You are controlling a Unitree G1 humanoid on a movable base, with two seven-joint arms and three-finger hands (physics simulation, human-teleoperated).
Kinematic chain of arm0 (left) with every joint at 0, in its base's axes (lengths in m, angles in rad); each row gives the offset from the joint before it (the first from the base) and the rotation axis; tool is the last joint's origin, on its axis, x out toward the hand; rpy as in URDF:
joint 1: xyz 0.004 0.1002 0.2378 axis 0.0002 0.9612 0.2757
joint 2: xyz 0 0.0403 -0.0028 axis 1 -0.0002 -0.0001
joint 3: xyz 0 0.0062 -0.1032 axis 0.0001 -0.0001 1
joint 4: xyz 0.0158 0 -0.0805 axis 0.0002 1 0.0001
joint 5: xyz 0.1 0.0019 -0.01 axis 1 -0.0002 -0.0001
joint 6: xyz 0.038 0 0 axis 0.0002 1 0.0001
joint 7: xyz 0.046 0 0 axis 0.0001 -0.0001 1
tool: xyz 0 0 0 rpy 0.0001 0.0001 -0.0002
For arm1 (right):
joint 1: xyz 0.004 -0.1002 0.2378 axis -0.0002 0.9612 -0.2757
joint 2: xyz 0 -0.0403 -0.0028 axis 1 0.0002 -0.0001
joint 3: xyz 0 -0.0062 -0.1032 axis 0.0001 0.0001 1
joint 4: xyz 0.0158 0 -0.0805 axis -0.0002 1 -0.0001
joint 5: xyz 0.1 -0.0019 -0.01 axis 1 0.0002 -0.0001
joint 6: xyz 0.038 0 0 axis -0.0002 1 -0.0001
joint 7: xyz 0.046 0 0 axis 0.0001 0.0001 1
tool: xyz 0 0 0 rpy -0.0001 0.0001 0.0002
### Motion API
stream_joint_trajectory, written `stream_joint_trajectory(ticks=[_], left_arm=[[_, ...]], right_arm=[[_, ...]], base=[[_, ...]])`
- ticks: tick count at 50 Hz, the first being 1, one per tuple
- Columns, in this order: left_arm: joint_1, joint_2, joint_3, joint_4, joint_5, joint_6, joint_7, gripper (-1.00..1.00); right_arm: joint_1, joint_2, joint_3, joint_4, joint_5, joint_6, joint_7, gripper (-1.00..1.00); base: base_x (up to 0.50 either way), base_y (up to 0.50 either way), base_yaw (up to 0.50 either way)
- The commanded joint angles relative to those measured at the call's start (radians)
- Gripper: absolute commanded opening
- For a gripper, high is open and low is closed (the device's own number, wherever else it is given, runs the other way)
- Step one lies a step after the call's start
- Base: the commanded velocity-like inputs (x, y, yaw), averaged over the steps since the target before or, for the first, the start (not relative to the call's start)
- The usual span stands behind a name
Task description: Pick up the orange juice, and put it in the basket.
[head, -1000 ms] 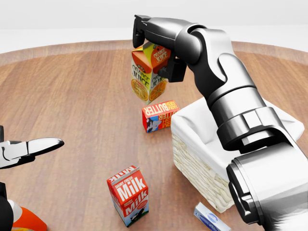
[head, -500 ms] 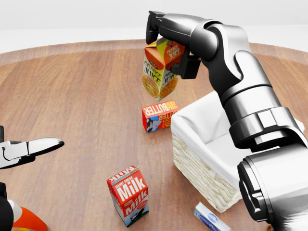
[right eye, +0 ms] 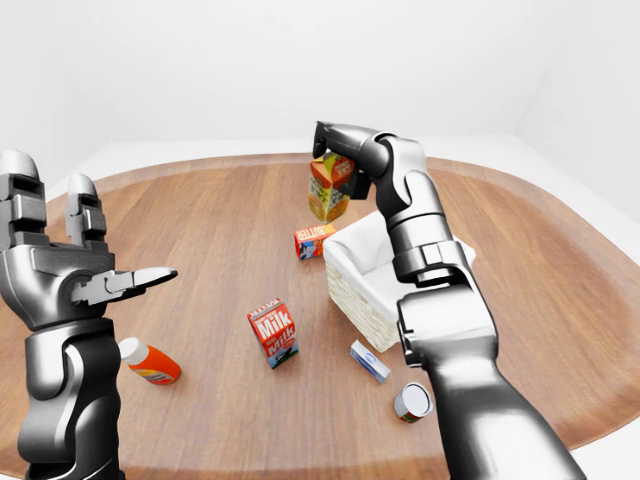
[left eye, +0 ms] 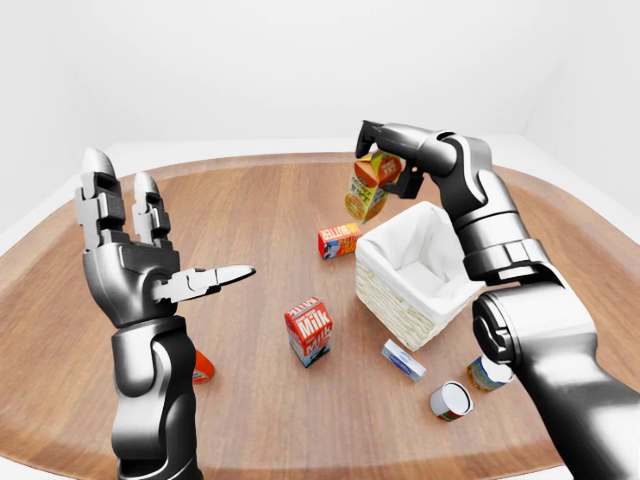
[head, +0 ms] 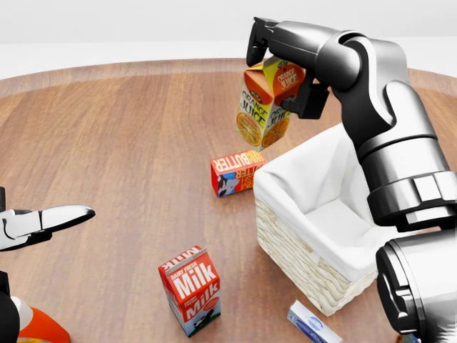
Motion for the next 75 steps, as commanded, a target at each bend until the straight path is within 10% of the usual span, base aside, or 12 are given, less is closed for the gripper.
stream_joint_trajectory(ticks=[1,75], left_arm=[[0.0,-0.001,-0.001,-0.006,0.001,0.0,0.002,1.0],[-0.002,0.0,0.0,-0.009,0.0,0.0,0.003,1.0]], right_arm=[[0.057,-0.06,-0.049,-0.106,-0.076,-0.028,0.03,-1.0],[0.224,-0.18,-0.09,-0.083,-0.079,-0.033,-0.083,-1.0]], base=[[0.0,0.0,0.0],[0.0,0.0,0.0]])
